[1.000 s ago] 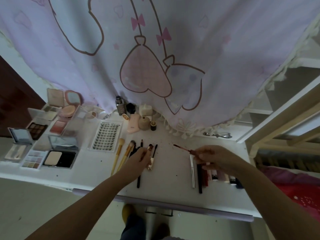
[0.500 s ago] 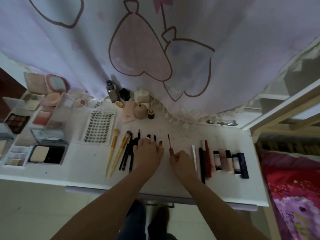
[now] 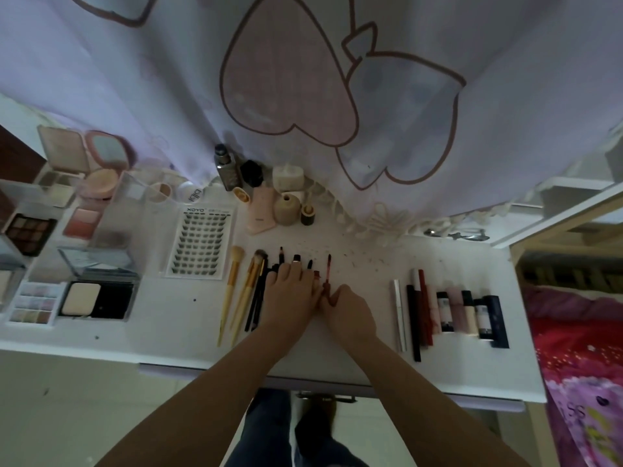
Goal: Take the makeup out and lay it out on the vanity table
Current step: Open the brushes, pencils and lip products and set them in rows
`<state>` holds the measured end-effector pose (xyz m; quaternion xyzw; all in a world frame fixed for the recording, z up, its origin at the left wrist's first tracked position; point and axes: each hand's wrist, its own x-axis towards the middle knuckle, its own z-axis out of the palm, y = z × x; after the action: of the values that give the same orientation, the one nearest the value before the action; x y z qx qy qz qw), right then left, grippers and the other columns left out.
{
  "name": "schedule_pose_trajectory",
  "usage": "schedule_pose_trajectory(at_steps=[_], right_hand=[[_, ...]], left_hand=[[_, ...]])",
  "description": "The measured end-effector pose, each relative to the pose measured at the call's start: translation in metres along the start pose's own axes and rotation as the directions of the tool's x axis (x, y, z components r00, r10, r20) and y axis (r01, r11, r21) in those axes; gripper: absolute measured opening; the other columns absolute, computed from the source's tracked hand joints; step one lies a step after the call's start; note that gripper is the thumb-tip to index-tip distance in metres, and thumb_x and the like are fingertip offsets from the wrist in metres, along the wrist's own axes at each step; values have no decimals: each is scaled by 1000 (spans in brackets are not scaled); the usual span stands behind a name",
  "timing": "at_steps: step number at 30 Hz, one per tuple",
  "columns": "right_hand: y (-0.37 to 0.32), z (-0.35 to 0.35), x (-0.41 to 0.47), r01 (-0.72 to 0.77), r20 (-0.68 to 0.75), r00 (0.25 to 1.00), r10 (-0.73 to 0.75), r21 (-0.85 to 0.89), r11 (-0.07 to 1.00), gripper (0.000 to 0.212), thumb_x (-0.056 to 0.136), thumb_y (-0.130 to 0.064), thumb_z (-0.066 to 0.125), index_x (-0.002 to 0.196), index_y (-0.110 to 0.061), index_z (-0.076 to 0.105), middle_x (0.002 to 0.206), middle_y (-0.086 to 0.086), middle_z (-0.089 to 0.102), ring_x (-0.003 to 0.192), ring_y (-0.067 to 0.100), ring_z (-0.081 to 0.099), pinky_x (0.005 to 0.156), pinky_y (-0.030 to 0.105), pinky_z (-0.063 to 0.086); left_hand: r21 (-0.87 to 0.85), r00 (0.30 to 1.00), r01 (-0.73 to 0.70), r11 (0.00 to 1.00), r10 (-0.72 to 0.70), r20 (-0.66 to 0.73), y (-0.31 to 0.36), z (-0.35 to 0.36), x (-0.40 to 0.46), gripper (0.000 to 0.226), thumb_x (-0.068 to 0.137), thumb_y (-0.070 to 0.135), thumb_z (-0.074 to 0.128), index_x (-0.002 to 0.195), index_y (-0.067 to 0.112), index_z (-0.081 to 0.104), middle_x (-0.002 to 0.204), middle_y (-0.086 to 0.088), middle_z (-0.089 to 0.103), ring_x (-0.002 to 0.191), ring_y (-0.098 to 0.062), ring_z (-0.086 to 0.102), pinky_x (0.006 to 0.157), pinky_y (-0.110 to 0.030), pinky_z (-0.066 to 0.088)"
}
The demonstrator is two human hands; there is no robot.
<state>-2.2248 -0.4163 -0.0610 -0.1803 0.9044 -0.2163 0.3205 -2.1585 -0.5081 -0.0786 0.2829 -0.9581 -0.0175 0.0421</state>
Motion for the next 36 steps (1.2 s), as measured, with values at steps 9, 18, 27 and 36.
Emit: schedule_pose_trajectory(at_steps=[9,18,27,36], right_hand=[[0,-10,0,52,25,998,-52,-1,999,33,95,-47,44,83,-16,45,70,-7,47,73,17,51,66,27,38],[42,-104,32,17,-84,996,-43,-290,957,34,98,-33,44,105,-2,54,102,16,64,94,29,60,71,29,41],[35,-96,49,35,82,997,-3,-395,918,32,97,-26,41,106,0,58,111,17,61,105,32,58,84,34,46],[7,-140,8,70,178,981,-74,29,997,34,98,-26,37,75,-9,55,63,3,56,49,14,44,45,22,33]], left_hand=[[-63,998,-44,997,42,-41,-7,-3,1,33,83,34,44,66,15,65,73,-4,62,66,-23,59,59,-32,45],[-264,958,-254,931,279,62,87,-18,-7,30,85,37,44,71,18,63,68,2,60,65,-17,56,63,-30,46],[-175,895,-82,981,150,420,120,-12,0,44,97,42,35,124,10,50,118,-10,53,113,-27,45,95,-38,31],[-517,942,86,851,99,321,60,-49,-4,22,101,26,35,105,10,49,99,-10,57,85,-25,55,72,-35,41]])
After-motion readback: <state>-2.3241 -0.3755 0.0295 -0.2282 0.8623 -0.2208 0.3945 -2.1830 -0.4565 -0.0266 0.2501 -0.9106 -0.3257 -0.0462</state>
